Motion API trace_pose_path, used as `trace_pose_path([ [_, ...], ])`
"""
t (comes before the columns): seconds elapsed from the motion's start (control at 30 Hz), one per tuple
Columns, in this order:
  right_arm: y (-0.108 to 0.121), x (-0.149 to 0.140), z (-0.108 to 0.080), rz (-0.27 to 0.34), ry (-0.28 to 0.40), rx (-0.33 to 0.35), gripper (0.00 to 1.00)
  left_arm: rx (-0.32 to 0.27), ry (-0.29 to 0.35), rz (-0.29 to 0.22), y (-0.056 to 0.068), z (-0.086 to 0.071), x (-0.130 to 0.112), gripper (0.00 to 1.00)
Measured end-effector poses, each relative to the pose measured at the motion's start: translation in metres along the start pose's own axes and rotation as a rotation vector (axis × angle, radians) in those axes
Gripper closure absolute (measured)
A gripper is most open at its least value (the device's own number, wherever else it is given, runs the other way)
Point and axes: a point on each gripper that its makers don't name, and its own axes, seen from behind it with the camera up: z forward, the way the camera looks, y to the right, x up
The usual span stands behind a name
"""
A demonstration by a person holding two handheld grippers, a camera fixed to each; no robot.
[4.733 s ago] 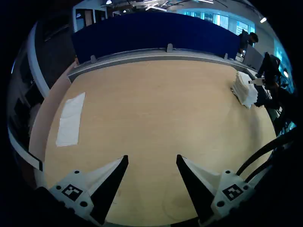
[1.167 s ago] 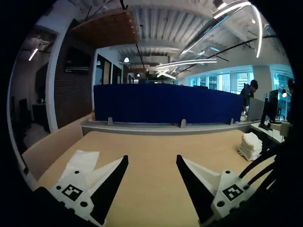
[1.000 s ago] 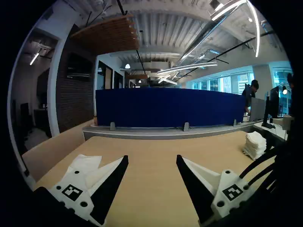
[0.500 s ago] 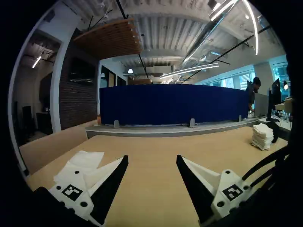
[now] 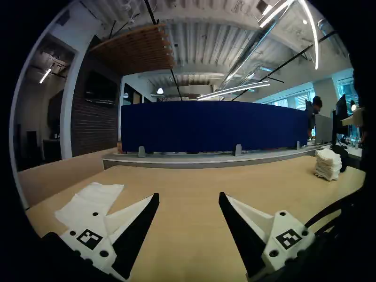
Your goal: Fold towel
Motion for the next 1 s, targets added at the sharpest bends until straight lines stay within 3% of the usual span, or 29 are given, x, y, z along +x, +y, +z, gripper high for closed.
trace_pose_path([
  [0.37, -0.003, 0.005, -0.001, -0.016, 0.001, 0.011, 0.00, -0.014, 0.028, -0.004, 0.005, 0.002, 0.005, 0.06],
  [1.0, 0.013, -0.001, 0.001, 0.006, 0.007, -0.011, 0.00, -0.028, 0.035, -0.005, 0.006, 0.001, 0.007, 0.06],
])
